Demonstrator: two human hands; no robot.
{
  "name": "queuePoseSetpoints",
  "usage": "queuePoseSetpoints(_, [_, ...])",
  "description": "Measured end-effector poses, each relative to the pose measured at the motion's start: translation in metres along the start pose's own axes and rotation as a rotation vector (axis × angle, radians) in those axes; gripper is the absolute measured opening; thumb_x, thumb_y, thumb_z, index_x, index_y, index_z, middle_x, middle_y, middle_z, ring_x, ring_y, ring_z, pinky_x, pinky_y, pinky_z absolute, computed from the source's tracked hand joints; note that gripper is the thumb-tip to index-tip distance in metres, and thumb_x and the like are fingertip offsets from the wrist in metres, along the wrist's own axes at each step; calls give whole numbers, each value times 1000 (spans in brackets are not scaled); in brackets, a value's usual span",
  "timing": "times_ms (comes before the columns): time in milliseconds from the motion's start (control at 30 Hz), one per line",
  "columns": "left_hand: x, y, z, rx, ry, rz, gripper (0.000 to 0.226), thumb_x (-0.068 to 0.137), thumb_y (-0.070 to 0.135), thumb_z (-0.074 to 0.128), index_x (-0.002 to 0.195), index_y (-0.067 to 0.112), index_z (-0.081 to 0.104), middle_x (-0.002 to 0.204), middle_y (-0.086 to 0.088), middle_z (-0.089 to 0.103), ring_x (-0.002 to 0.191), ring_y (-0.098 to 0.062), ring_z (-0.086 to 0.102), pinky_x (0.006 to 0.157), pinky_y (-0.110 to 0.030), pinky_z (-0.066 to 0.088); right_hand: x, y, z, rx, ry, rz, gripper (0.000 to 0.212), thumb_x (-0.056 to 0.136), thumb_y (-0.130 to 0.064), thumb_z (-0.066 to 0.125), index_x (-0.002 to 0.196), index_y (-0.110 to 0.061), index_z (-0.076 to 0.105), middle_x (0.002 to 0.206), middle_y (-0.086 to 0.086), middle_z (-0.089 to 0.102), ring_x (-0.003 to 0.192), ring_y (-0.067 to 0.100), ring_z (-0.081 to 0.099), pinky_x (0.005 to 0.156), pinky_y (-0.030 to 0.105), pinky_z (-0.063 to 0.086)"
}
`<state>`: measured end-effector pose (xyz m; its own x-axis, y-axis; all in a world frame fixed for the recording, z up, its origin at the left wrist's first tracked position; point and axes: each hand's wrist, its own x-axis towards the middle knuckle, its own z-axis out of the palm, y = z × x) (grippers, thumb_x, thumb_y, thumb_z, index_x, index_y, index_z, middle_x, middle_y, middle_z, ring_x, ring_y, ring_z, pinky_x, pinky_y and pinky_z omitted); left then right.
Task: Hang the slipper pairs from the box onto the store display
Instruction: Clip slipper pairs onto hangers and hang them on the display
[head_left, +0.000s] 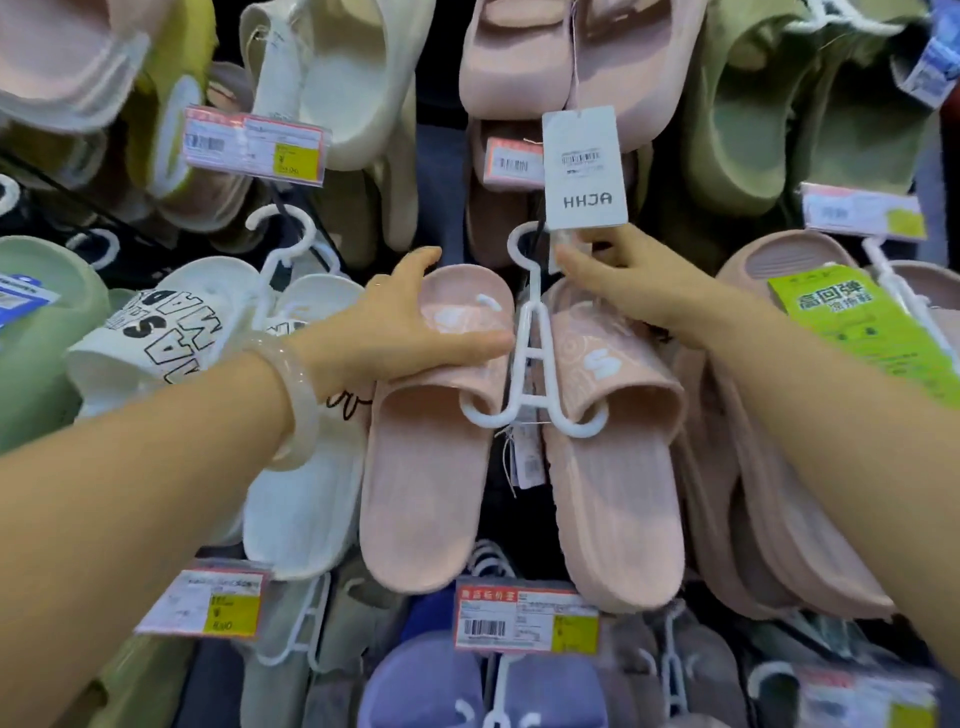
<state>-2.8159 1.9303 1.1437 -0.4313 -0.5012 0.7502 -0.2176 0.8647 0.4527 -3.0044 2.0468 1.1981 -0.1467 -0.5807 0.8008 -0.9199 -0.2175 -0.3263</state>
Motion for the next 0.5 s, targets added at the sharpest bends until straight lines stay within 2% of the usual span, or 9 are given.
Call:
queuePoseSetpoints(100, [-12,-2,8,63,-54,116,127,29,75,66,142,43,17,145,4,27,128,-11,34,103,-26,31,-25,3,-4,-169,-215,15,107,61,-61,74,146,-36,15,136,-11,34,126,9,39,105,30,36])
queuePoseSetpoints(167, [-21,-3,15,194,-116,156,124,31,74,71,140,45,19,144,2,25,132,-14,29,103,-24,26,-40,1,-4,-308,-326,22,122,51,-59,80,147,-36,9,147,-10,22,134,9,29,111,31,29])
queuePoseSetpoints(267, [-27,-6,28,323,-77,187,115,48,65,79,143,41,18,140,-3,30,131,-23,29,106,-34,28,-50,-4,-1,-354,-367,-5,110,56,-44,85,143,-35,20,133,-11,29,125,8,32,103,24,29])
queuePoseSetpoints(367, [-25,-6,37,404,19,162,108,54,64,76,143,39,20,134,-7,33,126,-28,30,105,-36,29,-47,-2,5,-422,-268,-14,103,54,-47,85,140,-36,28,124,-8,35,123,16,37,107,34,34])
queuePoseSetpoints(500, [-16,-7,45,561,27,135,108,55,69,71,144,35,20,135,-12,31,123,-31,31,105,-38,30,-32,4,15,-591,-235,29,109,49,-55,82,141,-37,27,142,3,31,130,26,29,107,43,34])
